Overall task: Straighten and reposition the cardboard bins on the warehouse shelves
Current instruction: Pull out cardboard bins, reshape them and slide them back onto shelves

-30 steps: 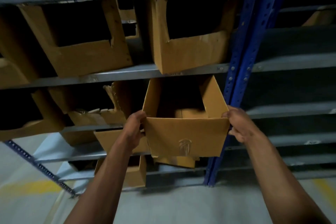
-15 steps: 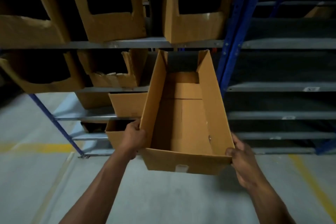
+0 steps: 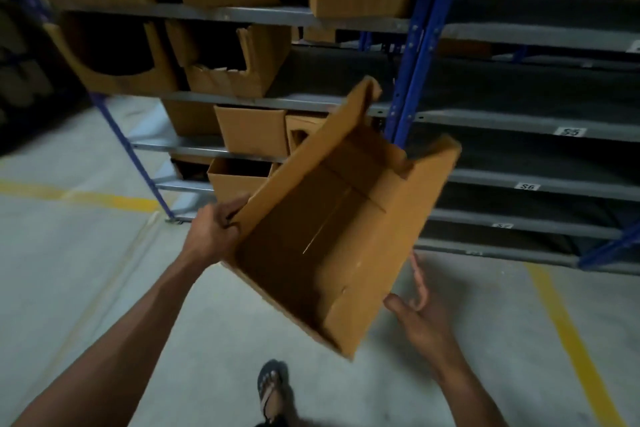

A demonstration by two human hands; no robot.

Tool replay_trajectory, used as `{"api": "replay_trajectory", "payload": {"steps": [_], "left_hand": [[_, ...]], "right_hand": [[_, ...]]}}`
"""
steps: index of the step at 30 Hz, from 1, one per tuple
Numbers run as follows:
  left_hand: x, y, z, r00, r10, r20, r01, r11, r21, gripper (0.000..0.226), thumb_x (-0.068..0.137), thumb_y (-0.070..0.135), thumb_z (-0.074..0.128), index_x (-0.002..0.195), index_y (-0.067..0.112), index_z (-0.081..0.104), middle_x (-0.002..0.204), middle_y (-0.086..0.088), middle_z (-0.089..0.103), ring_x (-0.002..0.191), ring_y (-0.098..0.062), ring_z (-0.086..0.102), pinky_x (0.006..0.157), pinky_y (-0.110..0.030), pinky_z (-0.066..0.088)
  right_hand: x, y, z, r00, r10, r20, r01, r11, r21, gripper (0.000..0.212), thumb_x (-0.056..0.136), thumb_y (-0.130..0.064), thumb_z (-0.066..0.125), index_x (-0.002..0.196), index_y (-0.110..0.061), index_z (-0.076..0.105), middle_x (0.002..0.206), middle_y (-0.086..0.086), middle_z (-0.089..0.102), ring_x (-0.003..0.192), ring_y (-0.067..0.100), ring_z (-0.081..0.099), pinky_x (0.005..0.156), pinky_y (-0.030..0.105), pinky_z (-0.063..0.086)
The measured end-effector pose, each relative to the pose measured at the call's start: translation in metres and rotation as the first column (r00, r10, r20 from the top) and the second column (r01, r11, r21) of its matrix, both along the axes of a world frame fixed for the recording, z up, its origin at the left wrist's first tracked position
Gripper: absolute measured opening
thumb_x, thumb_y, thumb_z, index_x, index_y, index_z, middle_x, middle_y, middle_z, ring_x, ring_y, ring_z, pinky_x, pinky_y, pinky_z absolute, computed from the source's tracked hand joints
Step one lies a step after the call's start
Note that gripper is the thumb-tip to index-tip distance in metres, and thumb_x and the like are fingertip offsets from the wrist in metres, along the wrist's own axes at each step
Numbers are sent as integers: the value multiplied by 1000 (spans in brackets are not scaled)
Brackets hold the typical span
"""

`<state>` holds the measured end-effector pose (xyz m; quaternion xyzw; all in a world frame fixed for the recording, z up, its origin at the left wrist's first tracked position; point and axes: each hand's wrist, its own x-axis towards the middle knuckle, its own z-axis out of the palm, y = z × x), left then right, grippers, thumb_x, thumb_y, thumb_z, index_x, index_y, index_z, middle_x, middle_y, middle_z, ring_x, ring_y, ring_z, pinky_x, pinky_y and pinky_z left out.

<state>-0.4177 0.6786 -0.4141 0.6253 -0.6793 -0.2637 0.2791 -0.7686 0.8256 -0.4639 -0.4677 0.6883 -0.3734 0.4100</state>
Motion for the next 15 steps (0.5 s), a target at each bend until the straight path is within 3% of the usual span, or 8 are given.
{"api": "replay_trajectory", "payload": {"steps": [3,6,9,11,13,15], "left_hand": [[-6,18,28,979,-99,180,107,993,-39,68,87,-4,61,137,41,69,116,6,78,91,-12,74,68,-27,60],[-21,35,49,911,-199,360,228,973,-38,60,92,-2,62,136,38,70,126,4,75,107,-17,72,86,-35,63],[-30,40,49,840,-273,468,320,947,-22,49,95,4,67,129,38,74,123,9,76,106,-11,70,88,-29,60],[-28,43,50,827,-330,454,371,929,0,41,96,12,71,124,41,75,120,14,77,101,-3,70,84,-22,58],[-21,48,57,805,-397,440,424,905,39,35,97,16,72,122,40,76,114,19,74,96,4,65,83,-18,58],[-14,51,61,772,-431,467,448,890,82,33,100,14,68,125,34,75,108,23,63,97,4,54,75,-7,46]], "right_hand": [[-12,9,23,951,62,-302,-110,983,-145,94,87,-33,79,153,-56,15,171,-17,-8,159,11,-4,128,46,17],[-5,3,50,814,159,-558,-307,934,-181,90,90,-42,75,158,-48,16,169,-16,-23,154,6,-27,123,38,2],[17,-6,56,628,231,-743,-471,873,-127,97,91,-49,71,159,-49,2,168,-13,-28,151,11,-35,123,43,-11],[28,-10,50,537,282,-795,-493,869,-25,100,92,-48,70,160,-48,-4,171,-10,-19,156,16,-26,128,47,-6],[36,-10,43,533,355,-768,-486,872,66,91,95,-43,69,162,-45,7,173,-4,14,159,20,11,128,41,17],[42,-8,35,530,398,-749,-505,858,99,73,98,-43,65,159,-46,24,155,-7,51,137,15,50,111,35,44]]}}
